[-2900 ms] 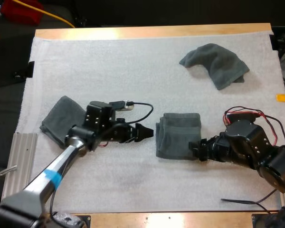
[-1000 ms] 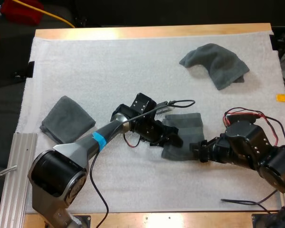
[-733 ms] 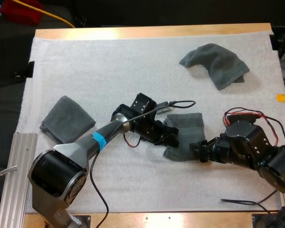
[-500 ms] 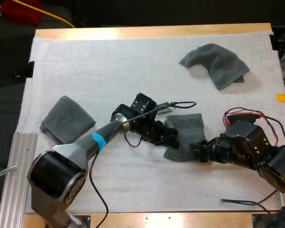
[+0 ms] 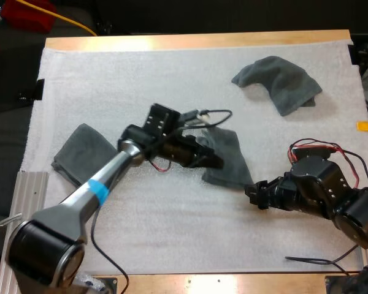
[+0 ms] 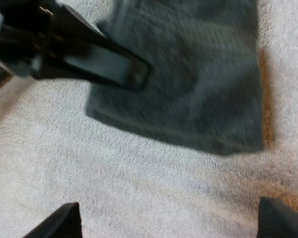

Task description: Pick towel from pile, fold and stack

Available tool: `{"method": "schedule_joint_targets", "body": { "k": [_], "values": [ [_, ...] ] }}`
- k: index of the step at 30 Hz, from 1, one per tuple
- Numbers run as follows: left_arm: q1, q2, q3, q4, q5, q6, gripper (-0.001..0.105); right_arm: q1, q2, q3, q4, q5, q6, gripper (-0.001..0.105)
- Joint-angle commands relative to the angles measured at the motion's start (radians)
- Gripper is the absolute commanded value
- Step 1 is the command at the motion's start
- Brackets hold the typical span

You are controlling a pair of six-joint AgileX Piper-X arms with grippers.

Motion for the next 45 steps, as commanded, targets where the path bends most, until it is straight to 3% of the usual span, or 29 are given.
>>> {"method": "schedule_joint_targets", "body": {
  "k": [1, 13, 31, 35, 41, 45],
  "values": [
    [0.02, -0.034, -0.007, -0.003, 0.023, 0.011, 0.0, 0.002, -0.005, -0.006, 0.008, -0.005, -0.012, 0.069],
    [0.249, -0.148, -0.007, 0.027, 0.057, 0.024, 0.0, 0.002, -0.005, -0.006, 0.008, -0.005, -0.012, 0.069],
    [0.692, -0.211, -0.005, 0.297, 0.069, 0.296, 0.0, 0.002, -0.005, -0.006, 0.008, -0.005, -0.012, 0.069],
    [0.788, -0.211, -0.005, 0.312, 0.07, 0.322, 0.0, 0.002, -0.005, -0.006, 0.008, -0.005, -0.012, 0.069],
    [0.842, -0.211, 0.028, 0.29, 0.069, 0.329, 0.0, 0.002, -0.005, -0.006, 0.008, -0.005, -0.012, 0.069],
    [0.847, -0.211, 0.073, 0.267, -0.002, 0.329, 0.0, 0.002, -0.005, -0.006, 0.008, -0.005, -0.012, 0.069]
  ]
}}
